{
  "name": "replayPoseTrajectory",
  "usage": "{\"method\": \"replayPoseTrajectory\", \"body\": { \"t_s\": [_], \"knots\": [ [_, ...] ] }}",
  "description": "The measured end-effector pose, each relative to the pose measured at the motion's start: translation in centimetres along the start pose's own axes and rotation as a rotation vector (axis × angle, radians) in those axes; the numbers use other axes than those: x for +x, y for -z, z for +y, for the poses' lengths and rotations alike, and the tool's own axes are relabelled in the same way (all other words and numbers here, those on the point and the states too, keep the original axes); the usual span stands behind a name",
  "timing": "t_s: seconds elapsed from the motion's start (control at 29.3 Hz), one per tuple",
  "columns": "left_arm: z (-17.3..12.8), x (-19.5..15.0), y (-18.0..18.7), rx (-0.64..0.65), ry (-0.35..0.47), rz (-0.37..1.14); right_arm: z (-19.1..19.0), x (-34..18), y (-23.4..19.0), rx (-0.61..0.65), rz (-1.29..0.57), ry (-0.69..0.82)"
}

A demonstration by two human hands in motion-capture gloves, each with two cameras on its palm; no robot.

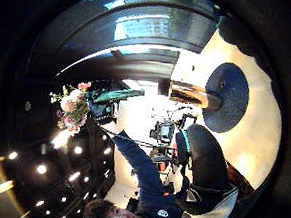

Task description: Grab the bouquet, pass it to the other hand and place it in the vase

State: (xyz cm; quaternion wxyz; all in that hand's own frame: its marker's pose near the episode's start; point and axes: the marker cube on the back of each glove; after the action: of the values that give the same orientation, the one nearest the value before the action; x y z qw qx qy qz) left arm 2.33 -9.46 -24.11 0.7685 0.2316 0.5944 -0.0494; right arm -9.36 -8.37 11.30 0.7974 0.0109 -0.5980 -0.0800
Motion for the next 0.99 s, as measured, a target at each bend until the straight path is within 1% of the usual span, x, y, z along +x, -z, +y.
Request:
{"method": "replayPoseTrajectory", "body": {
  "t_s": [0.21,0.34,0.48,0.58,0.65,0.72,0.79,0.85,0.92,0.99],
  "knots": [
    [-2.7,-1.9,2.9,0.063,0.031,-0.015,-0.2,0.2,-1.2,-0.035,-0.006,0.0],
    [-4.1,-4.3,4.4,0.082,0.084,0.001,-0.2,-0.1,-1.7,-0.042,0.002,-0.004],
    [-4.5,-6.2,5.3,0.082,0.136,0.006,-0.5,0.1,-2.0,-0.045,0.003,-0.013],
    [-5.3,-8.6,5.2,0.038,0.154,0.025,-0.8,0.4,-2.3,-0.049,0.002,-0.016],
    [-5.5,-11.5,5.0,-0.045,0.168,0.025,-1.1,0.9,-2.4,-0.056,-0.006,-0.017],
    [-4.8,-16.0,4.9,-0.173,0.201,-0.019,-0.8,1.2,-2.6,-0.08,-0.025,0.004],
    [-3.0,-21.7,5.2,-0.312,0.256,-0.112,-0.1,1.4,-2.6,-0.101,-0.031,0.022],
    [-0.2,-27.5,5.8,-0.411,0.315,-0.218,0.7,1.7,-2.4,-0.086,0.002,0.007],
    [2.4,-32.0,6.6,-0.445,0.354,-0.29,0.9,2.7,-1.9,-0.047,0.053,-0.022],
    [4.2,-34.8,7.5,-0.444,0.371,-0.313,0.8,4.3,-1.2,0.001,0.101,-0.053]
  ]
}}
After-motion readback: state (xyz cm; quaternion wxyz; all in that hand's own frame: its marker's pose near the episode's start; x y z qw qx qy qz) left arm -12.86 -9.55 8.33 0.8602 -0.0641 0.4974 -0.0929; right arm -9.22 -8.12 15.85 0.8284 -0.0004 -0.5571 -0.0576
